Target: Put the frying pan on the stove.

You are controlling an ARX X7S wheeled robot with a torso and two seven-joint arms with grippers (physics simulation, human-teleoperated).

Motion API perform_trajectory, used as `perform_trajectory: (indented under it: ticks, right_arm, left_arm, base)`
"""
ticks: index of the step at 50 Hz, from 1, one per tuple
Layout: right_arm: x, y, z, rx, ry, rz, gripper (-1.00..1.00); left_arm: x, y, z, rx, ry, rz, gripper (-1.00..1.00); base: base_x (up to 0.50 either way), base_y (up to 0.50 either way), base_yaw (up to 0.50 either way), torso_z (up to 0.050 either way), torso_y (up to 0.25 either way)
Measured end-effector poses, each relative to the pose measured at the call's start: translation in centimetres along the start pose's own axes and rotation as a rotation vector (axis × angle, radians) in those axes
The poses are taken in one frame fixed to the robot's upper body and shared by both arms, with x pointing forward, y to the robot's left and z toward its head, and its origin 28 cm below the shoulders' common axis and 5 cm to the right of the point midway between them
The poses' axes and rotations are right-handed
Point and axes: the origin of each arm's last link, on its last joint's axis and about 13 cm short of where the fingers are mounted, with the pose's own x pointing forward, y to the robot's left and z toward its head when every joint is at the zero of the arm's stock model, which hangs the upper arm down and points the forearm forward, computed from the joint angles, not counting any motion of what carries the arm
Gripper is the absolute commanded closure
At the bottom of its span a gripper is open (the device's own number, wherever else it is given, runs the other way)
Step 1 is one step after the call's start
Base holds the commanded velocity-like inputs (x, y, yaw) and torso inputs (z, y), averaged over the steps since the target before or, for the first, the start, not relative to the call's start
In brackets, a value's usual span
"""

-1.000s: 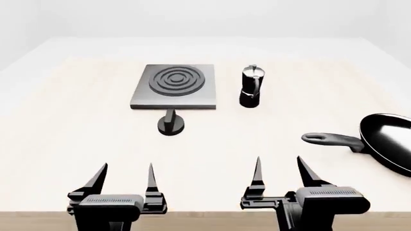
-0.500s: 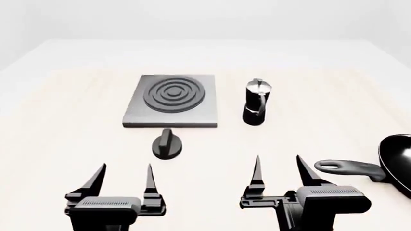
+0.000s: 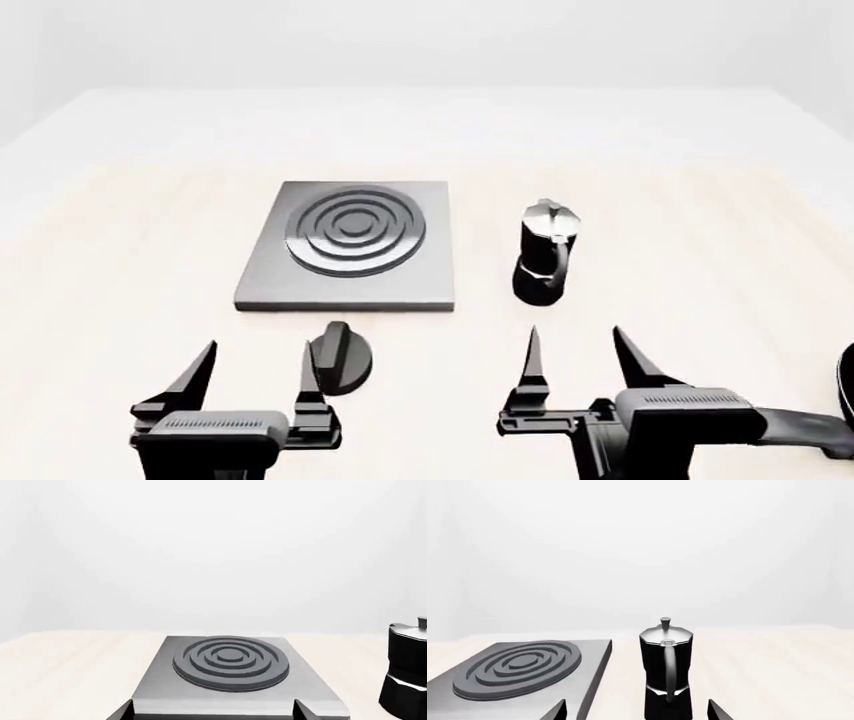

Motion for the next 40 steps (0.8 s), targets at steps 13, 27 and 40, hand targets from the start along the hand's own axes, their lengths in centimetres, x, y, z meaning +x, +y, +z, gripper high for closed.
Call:
perform_trajectory:
  ticks: [13, 27, 40]
  right_arm:
    - [0.1, 0.2, 0.7, -0.001, -0.009, 0.008, -1.00]
    - [0.5, 0.2, 0.7, 0.002, 0.002, 0.011, -1.00]
    - [1.2, -0.1, 1.8, 0.122, -0.013, -0.166, -1.00]
  left_arm:
    - [-0.1, 0.0, 0.2, 0.000, -0.004, -0.002, -1.00]
    - [-0.1, -0.1, 0.0, -0.004, 0.002, -0.010, -1.00]
    - [-0.1, -0.1, -0.1, -0.006, 0.006, -0.015, -1.00]
  base:
    - [0.32, 0.00, 0.00, 0.000, 0.001]
    - [0.33, 0.00, 0.00, 0.000, 0.000]
    - [0.00, 0.00, 0.00, 0.000, 0.000]
